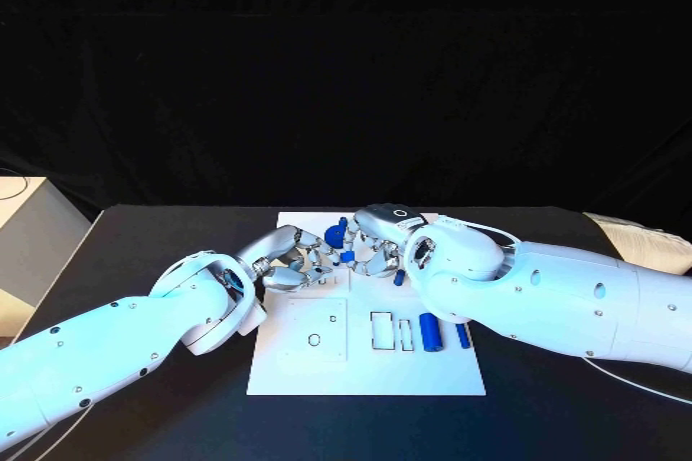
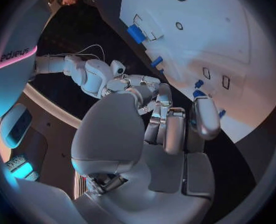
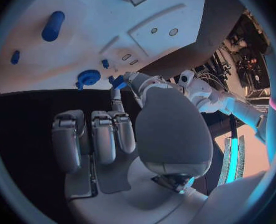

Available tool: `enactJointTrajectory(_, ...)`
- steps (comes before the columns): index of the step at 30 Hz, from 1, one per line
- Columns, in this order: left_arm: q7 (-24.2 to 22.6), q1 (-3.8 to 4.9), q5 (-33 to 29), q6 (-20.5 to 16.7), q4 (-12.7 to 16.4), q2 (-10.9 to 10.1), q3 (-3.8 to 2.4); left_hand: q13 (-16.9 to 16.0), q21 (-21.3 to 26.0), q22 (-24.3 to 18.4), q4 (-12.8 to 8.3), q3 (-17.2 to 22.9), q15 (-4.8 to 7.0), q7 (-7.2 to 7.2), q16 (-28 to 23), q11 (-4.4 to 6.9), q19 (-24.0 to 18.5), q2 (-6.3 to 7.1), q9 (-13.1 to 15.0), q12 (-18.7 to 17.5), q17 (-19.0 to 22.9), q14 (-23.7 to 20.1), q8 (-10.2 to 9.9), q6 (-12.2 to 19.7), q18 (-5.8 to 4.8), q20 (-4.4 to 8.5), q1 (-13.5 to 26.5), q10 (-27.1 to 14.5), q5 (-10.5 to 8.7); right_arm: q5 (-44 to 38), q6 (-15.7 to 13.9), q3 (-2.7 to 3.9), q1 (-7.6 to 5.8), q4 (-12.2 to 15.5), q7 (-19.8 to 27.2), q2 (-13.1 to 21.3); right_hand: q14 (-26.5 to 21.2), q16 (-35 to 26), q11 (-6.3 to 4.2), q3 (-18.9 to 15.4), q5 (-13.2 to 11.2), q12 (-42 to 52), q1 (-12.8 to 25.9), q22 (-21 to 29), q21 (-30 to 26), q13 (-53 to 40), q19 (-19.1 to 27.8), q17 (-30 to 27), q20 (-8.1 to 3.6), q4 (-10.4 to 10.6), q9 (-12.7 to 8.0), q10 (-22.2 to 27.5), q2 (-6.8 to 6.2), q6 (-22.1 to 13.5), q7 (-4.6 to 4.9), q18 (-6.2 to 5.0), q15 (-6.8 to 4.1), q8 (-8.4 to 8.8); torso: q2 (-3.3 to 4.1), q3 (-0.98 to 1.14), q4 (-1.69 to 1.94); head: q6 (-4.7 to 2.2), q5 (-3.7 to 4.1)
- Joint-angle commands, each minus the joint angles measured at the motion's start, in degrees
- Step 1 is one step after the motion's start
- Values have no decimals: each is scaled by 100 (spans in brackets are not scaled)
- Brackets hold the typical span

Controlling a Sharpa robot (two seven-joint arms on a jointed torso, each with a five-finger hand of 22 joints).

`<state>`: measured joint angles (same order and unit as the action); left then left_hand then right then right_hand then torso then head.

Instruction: Assemble the parts on the task board

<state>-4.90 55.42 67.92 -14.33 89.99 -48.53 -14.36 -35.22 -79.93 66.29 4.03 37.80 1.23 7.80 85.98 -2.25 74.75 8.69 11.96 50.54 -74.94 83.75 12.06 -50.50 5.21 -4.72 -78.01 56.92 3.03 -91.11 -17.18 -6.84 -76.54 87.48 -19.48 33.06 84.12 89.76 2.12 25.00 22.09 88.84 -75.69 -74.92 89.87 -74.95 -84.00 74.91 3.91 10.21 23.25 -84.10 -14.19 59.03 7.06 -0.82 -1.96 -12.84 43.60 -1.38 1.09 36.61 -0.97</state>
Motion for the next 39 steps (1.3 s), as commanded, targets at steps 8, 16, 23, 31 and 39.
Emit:
enactJointTrajectory(8,19,-3,-69,-26,-36,30,-1,-11,-21,20,-1,40,-9,-2,31,-3,49,34,-11,41,-769,260,-29,26,-32,2,34,-43,6,-20,-7,1,3,54,27,6,588,24,23,8,35,-21,62,-1508,13,-1371,-600,1509,45,40,7,-451,-15,-37,-20,82,34,-41,8,9,-4,16,-15)
enactJointTrajectory(16,2,-4,-88,-56,-42,42,-1,-33,-38,47,-14,68,-6,-14,44,4,62,36,-12,86,-795,273,-34,19,-36,1,26,-41,6,-14,32,1,3,47,30,-10,588,24,22,7,34,-14,65,-1508,13,-1377,-600,1509,45,43,8,-458,-15,-34,-22,82,33,-46,1,5,-1,30,-1)
enactJointTrajectory(23,-24,-7,-156,-129,-43,34,-1,-47,-45,57,-29,83,-4,-21,49,9,65,49,-15,112,-805,278,-42,20,-37,1,20,-48,6,-6,48,0,3,20,33,-24,588,24,22,7,34,-14,65,-1508,13,-1377,-600,1509,45,43,8,-458,-15,-34,-22,82,33,-46,1,4,8,40,-1)
enactJointTrajectory(31,-4,-8,-170,-95,-46,39,-1,-72,-63,91,-40,101,0,-20,58,11,81,54,-14,159,-822,286,-41,3,-42,2,19,-44,6,17,28,0,5,78,32,-33,588,24,19,8,35,-13,64,-1508,13,-1379,-600,1509,44,45,9,-460,-12,-31,-25,82,32,-51,8,4,4,51,-7)
enactJointTrajectory(39,21,-9,-169,-41,-60,57,-1,-92,-71,104,-48,112,0,-20,66,11,86,58,-13,198,-837,293,-42,-8,-44,3,20,-40,5,29,-43,1,6,107,28,-30,588,24,17,11,43,-9,65,-1508,13,-1382,-600,1509,44,48,10,-464,-6,-29,-26,82,31,-55,6,3,5,72,-9)
